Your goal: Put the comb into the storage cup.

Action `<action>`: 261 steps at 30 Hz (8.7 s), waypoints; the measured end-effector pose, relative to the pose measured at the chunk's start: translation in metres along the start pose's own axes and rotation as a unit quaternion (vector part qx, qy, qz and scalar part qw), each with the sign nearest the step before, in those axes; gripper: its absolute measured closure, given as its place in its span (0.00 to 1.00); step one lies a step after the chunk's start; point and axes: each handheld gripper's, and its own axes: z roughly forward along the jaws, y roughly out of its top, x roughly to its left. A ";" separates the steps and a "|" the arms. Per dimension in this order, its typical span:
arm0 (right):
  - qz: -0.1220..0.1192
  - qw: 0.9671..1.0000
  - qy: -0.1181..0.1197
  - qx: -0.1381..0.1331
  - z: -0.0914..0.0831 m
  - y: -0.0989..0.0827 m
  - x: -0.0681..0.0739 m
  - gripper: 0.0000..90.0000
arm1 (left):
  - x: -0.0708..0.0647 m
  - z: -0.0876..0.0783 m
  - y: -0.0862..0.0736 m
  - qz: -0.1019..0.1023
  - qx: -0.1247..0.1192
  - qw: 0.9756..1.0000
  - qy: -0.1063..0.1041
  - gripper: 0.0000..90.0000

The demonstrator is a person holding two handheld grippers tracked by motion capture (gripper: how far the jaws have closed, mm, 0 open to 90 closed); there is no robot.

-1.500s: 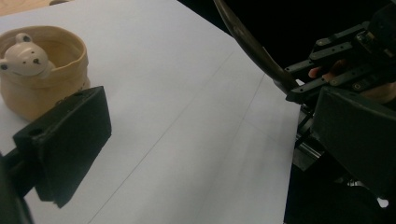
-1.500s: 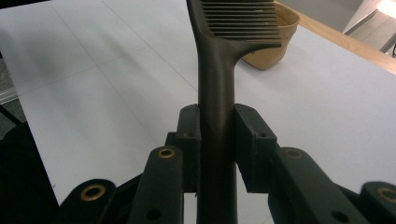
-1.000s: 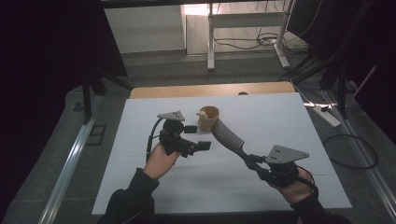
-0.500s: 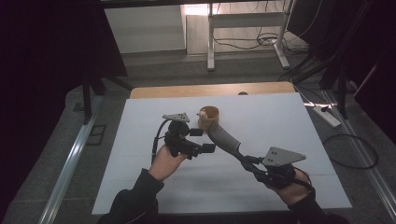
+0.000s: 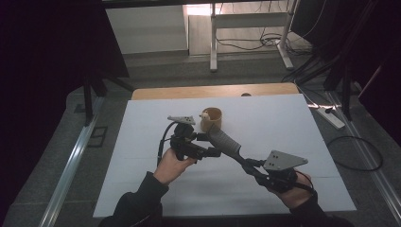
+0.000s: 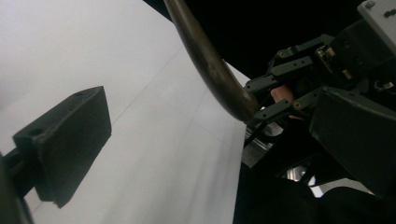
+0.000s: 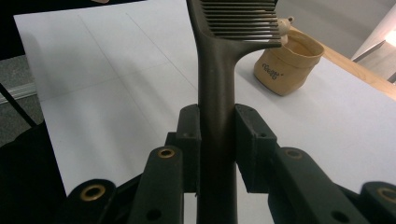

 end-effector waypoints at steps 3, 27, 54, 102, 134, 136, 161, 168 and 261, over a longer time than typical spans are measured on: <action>-0.003 1.000 -0.001 -0.002 0.000 0.000 0.001 0.81 | 0.000 -0.001 0.000 -0.008 0.003 1.000 -0.003 0.03; -0.017 1.000 -0.007 0.001 0.003 0.000 0.003 0.81 | 0.012 -0.007 -0.005 -0.106 -0.012 0.991 -0.087 0.86; -0.004 1.000 0.010 0.017 0.013 -0.007 0.000 0.60 | 0.011 -0.006 -0.005 -0.112 0.011 0.991 -0.070 0.92; 0.061 0.995 0.031 0.068 0.012 -0.015 -0.018 0.15 | 0.003 -0.036 0.003 -0.048 0.000 0.999 0.011 0.92; 0.072 0.993 0.000 0.090 -0.008 -0.037 -0.032 0.01 | 0.017 -0.070 0.010 -0.052 -0.024 0.997 0.055 0.92; 0.074 0.993 -0.002 0.091 -0.010 -0.039 -0.033 0.01 | 0.018 -0.072 0.012 -0.053 -0.025 0.997 0.055 0.92; 0.111 0.988 -0.026 0.100 -0.032 -0.061 -0.040 0.00 | 0.025 -0.084 0.032 -0.051 -0.031 0.996 0.073 0.92; 0.119 0.987 -0.033 0.102 -0.037 -0.065 -0.040 0.00 | 0.026 -0.087 0.040 -0.050 -0.033 0.995 0.079 0.92; 0.204 0.965 -0.095 0.132 -0.082 -0.091 -0.043 0.01 | 0.084 -0.079 0.117 -0.070 -0.015 0.975 0.210 0.92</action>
